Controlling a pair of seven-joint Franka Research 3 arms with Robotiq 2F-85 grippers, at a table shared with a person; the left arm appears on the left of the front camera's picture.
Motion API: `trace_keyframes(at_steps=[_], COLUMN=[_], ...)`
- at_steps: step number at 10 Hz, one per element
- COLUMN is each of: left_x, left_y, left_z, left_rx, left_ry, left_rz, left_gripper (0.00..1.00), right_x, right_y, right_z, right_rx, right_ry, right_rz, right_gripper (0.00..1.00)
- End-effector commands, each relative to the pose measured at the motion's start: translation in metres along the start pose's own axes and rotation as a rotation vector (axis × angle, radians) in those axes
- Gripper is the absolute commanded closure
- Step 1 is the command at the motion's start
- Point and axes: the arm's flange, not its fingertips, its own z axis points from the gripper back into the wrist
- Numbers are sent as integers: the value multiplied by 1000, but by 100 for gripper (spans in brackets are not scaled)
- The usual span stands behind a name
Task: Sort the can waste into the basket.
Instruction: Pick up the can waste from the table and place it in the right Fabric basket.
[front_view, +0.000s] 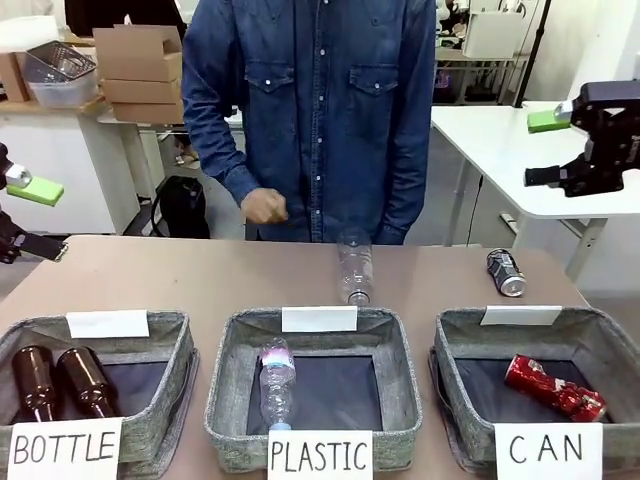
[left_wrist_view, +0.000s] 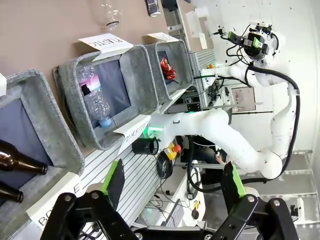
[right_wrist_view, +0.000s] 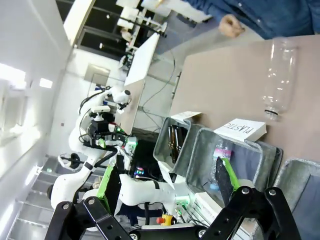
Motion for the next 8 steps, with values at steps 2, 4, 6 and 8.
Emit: trace_keyframes(at_steps=[2,4,6,8], left_x=[1,1,1,1], left_y=[-1,-1,-1,-1], left_z=[1,1,1,1], left_rx=[-30,-30,-30,-30], left_ry=[-7,-7,-7,-7], left_rz=[-16,-16,-16,-16], left_gripper=[0,0,0,0], right_x=[31,54,52,52], right_y=[-40,-89,-102,-98], right_z=[-19,-36,-13,-17], right_rx=[-1099,-1251,-1325,-920], right_ry=[-198,-145,-180,-160], right_rz=[224,305,248,335], right_gripper=[0,0,0,0])
